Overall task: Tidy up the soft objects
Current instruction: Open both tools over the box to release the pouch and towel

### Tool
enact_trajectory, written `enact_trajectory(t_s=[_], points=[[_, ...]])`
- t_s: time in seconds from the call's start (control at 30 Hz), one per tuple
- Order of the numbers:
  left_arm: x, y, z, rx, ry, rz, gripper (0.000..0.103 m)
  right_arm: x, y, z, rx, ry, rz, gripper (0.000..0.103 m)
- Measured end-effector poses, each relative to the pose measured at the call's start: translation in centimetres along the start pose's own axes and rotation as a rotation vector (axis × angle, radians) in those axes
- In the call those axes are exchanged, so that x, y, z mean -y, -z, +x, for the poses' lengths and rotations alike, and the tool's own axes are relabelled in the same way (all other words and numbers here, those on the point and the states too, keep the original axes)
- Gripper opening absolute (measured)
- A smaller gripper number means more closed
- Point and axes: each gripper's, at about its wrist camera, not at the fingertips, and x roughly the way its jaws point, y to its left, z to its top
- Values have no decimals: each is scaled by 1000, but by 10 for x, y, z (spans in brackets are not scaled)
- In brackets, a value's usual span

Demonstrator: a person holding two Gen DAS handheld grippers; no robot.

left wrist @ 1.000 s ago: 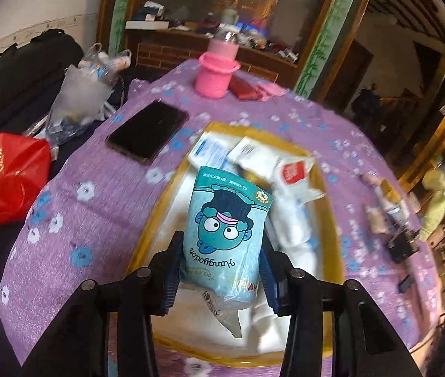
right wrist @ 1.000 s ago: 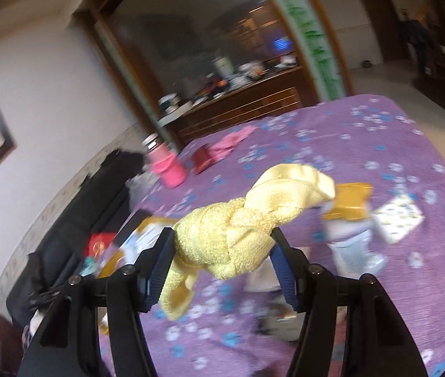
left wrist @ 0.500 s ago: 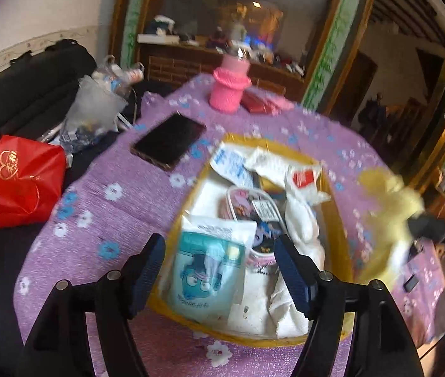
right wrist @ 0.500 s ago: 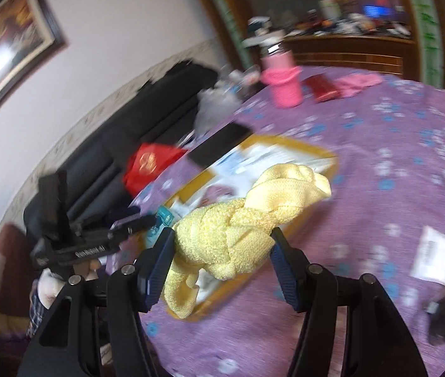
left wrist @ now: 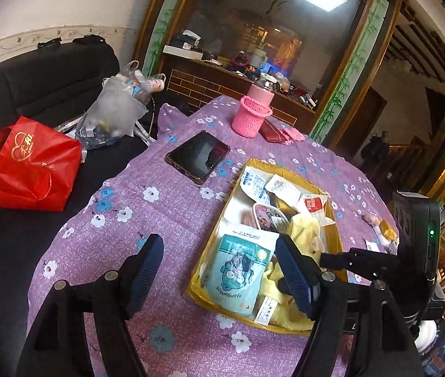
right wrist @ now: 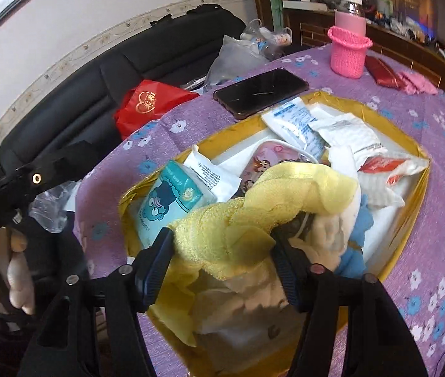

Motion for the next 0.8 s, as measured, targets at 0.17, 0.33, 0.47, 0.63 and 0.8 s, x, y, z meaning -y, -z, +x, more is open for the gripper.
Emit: enact_trajectory(t_s=[0.17, 0.33, 0.47, 0.63, 0.8], points=[[8, 1, 0, -8, 12, 10, 78, 10, 0, -24, 23, -42, 26, 73], [25, 2, -3, -11, 26, 33, 78, 36, 11, -76, 114, -70, 84, 75], [48, -1, -7, -3, 50, 75, 80, 84, 43, -132, 198, -57, 186, 76], [96, 2, -4, -14, 135, 174, 86, 156, 96, -201, 306, 92, 356, 76], [154, 20, 13, -104, 256, 293, 91, 235, 157, -261, 401, 250, 592, 77]])
